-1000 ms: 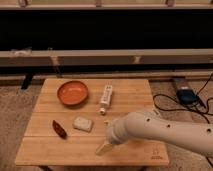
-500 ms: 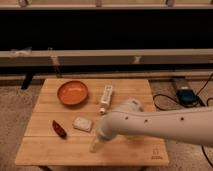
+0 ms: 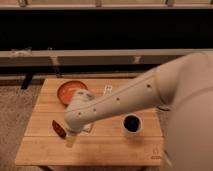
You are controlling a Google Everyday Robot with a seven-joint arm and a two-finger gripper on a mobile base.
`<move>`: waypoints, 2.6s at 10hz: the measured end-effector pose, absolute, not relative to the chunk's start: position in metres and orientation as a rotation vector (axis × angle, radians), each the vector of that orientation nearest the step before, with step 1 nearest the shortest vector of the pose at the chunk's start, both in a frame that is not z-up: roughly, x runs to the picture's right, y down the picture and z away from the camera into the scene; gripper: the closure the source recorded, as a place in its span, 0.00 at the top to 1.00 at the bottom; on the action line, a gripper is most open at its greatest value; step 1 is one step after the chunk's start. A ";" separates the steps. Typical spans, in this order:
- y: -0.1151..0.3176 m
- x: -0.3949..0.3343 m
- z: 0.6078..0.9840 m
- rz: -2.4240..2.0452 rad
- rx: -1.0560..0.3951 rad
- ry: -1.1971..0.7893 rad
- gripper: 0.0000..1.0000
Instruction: Drag the pepper across the table
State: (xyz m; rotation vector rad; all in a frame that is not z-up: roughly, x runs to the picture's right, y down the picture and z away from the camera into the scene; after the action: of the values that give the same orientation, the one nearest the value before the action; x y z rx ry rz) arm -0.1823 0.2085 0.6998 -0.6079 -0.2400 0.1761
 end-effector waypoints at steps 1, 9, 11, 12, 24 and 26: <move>0.218 -0.206 0.717 0.157 -0.621 -0.220 0.80; 0.235 -0.194 0.789 0.175 -0.645 -0.077 0.70; 0.243 -0.194 0.786 0.171 -0.653 -0.072 0.58; 0.247 -0.198 0.783 0.166 -0.660 -0.078 0.58; 0.268 -0.215 0.773 0.139 -0.724 -0.105 0.55; 0.272 -0.218 0.773 0.135 -0.732 -0.104 0.45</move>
State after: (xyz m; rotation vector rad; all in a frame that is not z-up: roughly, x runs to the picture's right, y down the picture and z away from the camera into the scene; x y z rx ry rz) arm -0.2185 0.2723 0.7729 -0.7318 -0.1040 0.1351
